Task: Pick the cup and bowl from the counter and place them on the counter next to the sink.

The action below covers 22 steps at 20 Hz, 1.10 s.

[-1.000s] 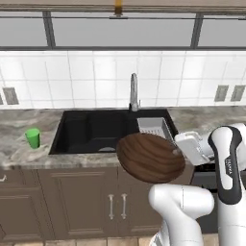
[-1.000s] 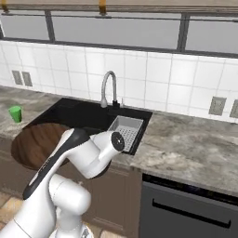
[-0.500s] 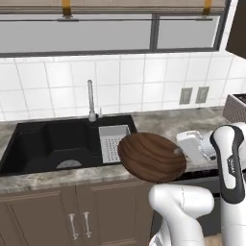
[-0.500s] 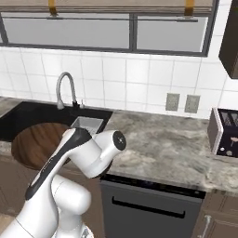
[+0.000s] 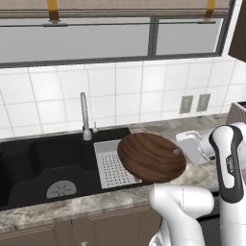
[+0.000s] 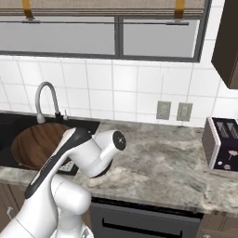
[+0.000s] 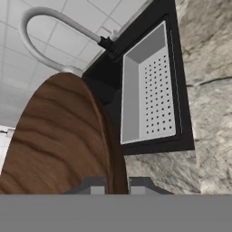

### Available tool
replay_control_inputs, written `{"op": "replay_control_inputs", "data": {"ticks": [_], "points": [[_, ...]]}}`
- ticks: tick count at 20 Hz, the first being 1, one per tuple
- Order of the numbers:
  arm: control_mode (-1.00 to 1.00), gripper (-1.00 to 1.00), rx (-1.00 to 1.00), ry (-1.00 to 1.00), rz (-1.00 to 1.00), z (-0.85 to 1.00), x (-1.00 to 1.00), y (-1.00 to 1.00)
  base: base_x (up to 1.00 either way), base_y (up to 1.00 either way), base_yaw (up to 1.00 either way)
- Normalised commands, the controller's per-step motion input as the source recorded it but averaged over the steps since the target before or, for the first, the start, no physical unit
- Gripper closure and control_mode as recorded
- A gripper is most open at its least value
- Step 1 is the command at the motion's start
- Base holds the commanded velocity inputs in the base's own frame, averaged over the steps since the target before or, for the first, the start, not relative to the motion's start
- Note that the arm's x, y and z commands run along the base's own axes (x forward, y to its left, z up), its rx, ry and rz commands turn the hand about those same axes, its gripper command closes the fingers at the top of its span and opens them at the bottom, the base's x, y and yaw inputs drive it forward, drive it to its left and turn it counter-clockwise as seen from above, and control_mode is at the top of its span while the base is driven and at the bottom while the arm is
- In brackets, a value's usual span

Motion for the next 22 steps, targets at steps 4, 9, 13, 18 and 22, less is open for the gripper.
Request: {"op": "replay_control_inputs", "data": {"ticks": [4, 9, 13, 18, 22], "points": [[1.00, 1.00, 0.00, 0.00, 0.00, 0.00, 0.00, 0.00, 0.00, 0.00, 0.00], [1.00, 1.00, 0.00, 0.00, 0.00, 0.00, 0.00, 0.00, 0.00, 0.00, 0.00], [1.00, 1.00, 0.00, 0.00, 0.00, 0.00, 0.00, 0.00, 0.00, 0.00, 0.00], [-1.00, 1.00, 0.00, 0.00, 0.00, 0.00, 0.00, 0.00, 0.00, 0.00, 0.00], [-1.00, 1.00, 0.00, 0.01, 0.00, 0.00, 0.05, 0.00, 0.00, 0.00, 0.00]]}}
